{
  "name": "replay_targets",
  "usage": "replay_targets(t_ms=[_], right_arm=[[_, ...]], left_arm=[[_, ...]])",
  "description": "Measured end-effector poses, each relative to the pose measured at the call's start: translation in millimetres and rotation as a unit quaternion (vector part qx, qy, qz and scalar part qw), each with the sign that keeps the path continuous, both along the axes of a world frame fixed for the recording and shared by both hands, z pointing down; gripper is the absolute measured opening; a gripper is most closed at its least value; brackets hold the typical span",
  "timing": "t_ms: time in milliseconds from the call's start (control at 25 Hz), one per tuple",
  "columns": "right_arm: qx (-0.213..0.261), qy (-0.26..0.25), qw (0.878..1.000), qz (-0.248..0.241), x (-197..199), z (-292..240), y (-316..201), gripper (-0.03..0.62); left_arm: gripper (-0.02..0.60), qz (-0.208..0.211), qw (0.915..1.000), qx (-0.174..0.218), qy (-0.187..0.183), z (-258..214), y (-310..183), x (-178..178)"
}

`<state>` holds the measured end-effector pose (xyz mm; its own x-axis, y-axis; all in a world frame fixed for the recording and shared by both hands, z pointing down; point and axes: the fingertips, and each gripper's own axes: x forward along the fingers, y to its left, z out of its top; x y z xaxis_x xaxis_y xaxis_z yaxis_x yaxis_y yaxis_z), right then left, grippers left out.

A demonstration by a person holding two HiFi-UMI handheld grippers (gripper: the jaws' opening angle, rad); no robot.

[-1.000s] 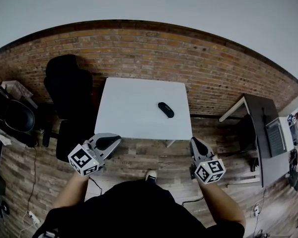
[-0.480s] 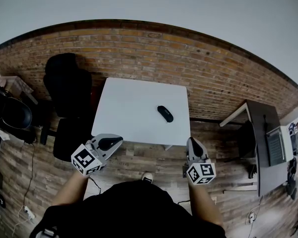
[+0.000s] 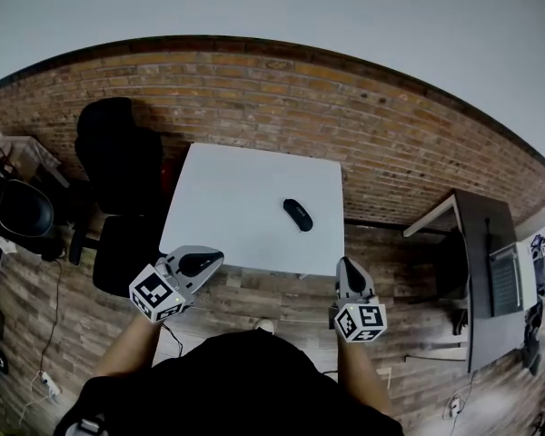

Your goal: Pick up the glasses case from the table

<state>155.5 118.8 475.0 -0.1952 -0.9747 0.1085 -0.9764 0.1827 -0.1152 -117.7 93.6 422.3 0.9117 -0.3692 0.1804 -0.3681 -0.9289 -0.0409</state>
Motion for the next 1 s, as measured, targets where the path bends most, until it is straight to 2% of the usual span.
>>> replay_targets(t_ms=[120, 320, 1000], right_arm=[[-0.005, 0.002, 1.0, -0.006, 13.2, 5.5, -10.9, 0.015], [-0.003, 0.036, 0.999, -0.031, 20.5, 5.3, -29.4, 0.015], [-0.009, 0.035, 0.997, -0.072, 69.4, 24.8, -70.3, 0.015]], left_arm=[[0.012, -0.007, 0.9999, -0.006, -0.008, 3.2, -10.0, 9.3], [0.012, -0.017, 0.9997, -0.008, -0.014, 7.7, -21.1, 21.1], [0.012, -0.042, 0.9981, -0.016, -0.042, 27.4, -53.1, 72.0]])
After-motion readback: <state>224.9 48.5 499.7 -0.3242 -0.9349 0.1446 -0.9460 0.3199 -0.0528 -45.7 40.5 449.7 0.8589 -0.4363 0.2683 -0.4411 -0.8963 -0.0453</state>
